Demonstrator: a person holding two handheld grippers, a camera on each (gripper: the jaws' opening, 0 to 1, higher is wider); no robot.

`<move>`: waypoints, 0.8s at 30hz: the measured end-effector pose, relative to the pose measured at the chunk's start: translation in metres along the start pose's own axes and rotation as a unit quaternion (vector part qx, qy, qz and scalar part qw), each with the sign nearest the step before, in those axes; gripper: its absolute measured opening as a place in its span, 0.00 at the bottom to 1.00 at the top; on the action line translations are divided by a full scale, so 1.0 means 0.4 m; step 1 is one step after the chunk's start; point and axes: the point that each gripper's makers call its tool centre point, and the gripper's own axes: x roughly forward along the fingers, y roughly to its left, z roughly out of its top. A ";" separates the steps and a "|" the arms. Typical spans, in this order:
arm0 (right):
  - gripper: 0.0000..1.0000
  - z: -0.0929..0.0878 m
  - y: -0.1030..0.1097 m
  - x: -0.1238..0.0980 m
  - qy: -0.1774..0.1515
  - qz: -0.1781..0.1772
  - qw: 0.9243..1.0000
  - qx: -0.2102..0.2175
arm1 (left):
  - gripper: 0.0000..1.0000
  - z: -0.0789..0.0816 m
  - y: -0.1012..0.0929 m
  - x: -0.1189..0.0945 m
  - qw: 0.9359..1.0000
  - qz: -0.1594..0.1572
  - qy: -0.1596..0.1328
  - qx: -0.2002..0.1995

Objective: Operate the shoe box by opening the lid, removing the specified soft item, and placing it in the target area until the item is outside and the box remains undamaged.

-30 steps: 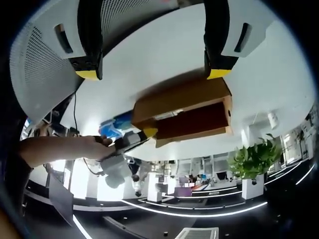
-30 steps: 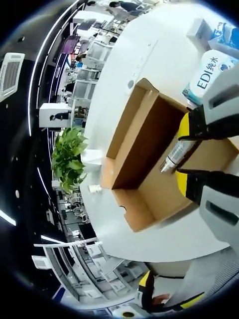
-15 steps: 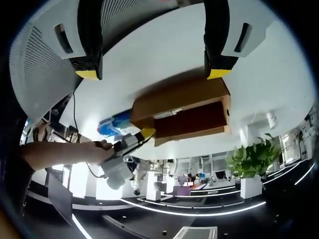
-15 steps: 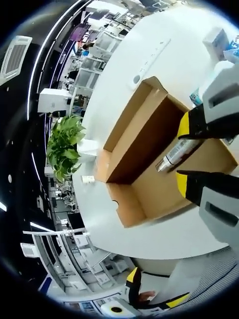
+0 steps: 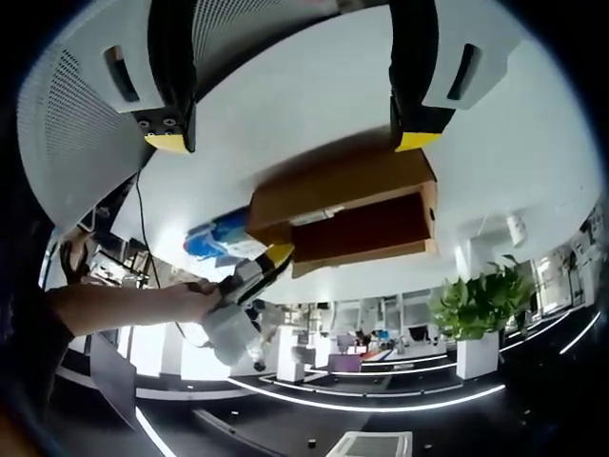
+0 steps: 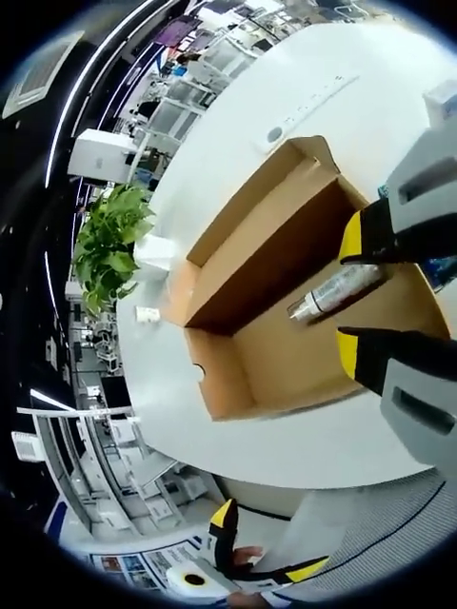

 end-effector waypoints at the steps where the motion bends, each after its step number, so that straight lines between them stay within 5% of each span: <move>1: 0.23 0.000 0.000 0.002 0.003 0.003 1.000 -0.002 | 0.83 0.000 0.000 0.000 1.000 0.000 0.000 0.000; 24: 0.27 -0.002 0.017 0.044 0.051 0.060 0.993 -0.084 | 0.83 -0.003 0.006 0.001 1.000 0.004 0.000 0.002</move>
